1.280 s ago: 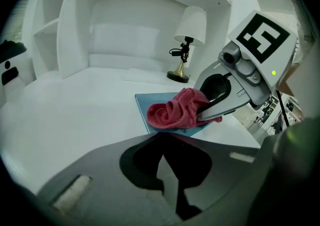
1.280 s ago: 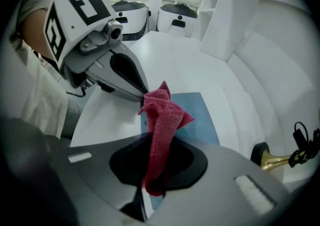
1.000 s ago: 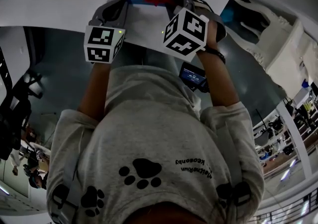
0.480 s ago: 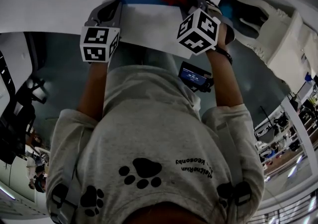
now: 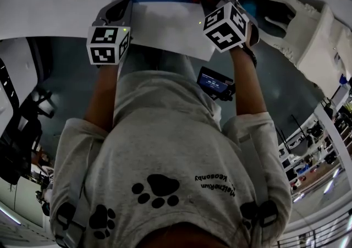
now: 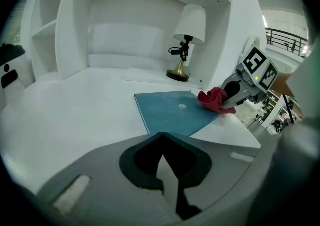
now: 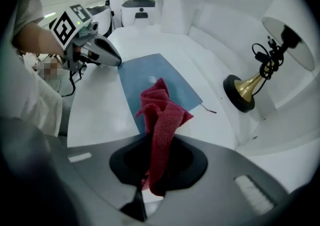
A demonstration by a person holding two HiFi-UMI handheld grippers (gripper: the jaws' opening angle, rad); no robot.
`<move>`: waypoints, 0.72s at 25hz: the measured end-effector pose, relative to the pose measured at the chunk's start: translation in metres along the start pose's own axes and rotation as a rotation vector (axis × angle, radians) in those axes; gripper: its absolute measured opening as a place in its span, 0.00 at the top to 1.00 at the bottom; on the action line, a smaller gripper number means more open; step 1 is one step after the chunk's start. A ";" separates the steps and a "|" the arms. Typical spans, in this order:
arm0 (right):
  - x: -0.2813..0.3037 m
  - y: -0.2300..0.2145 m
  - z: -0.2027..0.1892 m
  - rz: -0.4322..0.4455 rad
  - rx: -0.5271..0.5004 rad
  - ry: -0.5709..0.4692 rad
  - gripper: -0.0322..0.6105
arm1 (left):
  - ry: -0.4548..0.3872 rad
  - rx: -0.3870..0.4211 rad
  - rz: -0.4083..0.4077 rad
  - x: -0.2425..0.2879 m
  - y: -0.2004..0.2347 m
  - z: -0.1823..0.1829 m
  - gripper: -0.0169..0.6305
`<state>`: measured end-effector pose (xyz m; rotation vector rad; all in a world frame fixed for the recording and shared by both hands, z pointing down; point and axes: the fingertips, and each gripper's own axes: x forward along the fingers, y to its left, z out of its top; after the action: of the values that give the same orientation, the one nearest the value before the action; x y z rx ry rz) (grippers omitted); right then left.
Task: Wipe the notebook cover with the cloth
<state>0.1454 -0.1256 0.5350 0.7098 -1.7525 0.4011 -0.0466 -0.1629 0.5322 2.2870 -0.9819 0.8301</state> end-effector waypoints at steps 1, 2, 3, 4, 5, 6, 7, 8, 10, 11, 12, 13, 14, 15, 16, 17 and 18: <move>-0.002 0.000 0.001 0.004 0.032 -0.012 0.88 | 0.002 0.000 0.000 0.000 0.000 0.000 0.97; -0.005 0.000 0.003 0.009 0.069 -0.027 0.88 | 0.004 -0.001 0.000 0.000 0.001 -0.001 0.97; -0.008 0.001 0.006 0.014 0.112 -0.048 0.88 | 0.005 -0.003 -0.001 0.000 0.002 -0.001 0.97; -0.012 0.002 0.010 0.020 0.163 -0.076 0.88 | 0.005 -0.005 -0.001 0.000 0.003 -0.002 0.97; -0.016 0.003 0.014 0.022 0.219 -0.111 0.88 | 0.003 -0.005 -0.001 0.000 0.005 -0.003 0.97; -0.021 0.003 0.019 0.018 0.275 -0.149 0.88 | 0.003 -0.003 0.001 -0.001 0.006 -0.004 0.97; -0.026 0.002 0.023 0.005 0.326 -0.190 0.88 | 0.003 0.001 0.003 -0.002 0.007 -0.005 0.97; -0.031 0.000 0.026 -0.014 0.369 -0.230 0.88 | 0.005 0.007 0.004 -0.003 0.007 -0.005 0.97; -0.044 -0.003 0.034 -0.053 0.446 -0.311 0.88 | 0.003 0.012 0.007 -0.006 0.005 -0.002 0.97; -0.051 -0.004 0.039 -0.071 0.482 -0.351 0.88 | -0.003 0.013 0.006 -0.008 0.004 0.002 0.97; -0.058 -0.005 0.045 -0.087 0.518 -0.392 0.88 | -0.014 0.013 0.003 -0.011 0.002 0.007 0.97; -0.067 -0.005 0.051 -0.104 0.550 -0.432 0.88 | -0.028 0.013 -0.002 -0.015 0.000 0.013 0.97; -0.076 -0.006 0.057 -0.123 0.577 -0.472 0.88 | -0.046 0.015 -0.008 -0.019 -0.002 0.020 0.97; -0.085 -0.007 0.063 -0.146 0.597 -0.510 0.88 | -0.069 0.019 -0.013 -0.024 -0.004 0.029 0.97; -0.096 -0.009 0.069 -0.172 0.611 -0.546 0.88 | -0.097 0.026 -0.017 -0.030 -0.007 0.040 0.97; -0.107 -0.011 0.075 -0.202 0.620 -0.582 0.88 | -0.130 0.034 -0.019 -0.037 -0.010 0.053 0.97; -0.119 -0.013 0.081 -0.234 0.627 -0.618 0.88 | -0.168 0.042 -0.021 -0.045 -0.012 0.067 0.97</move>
<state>0.1137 -0.1539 0.3967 1.6044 -2.0892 0.6231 -0.0399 -0.1788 0.4522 2.4304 -1.0192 0.6640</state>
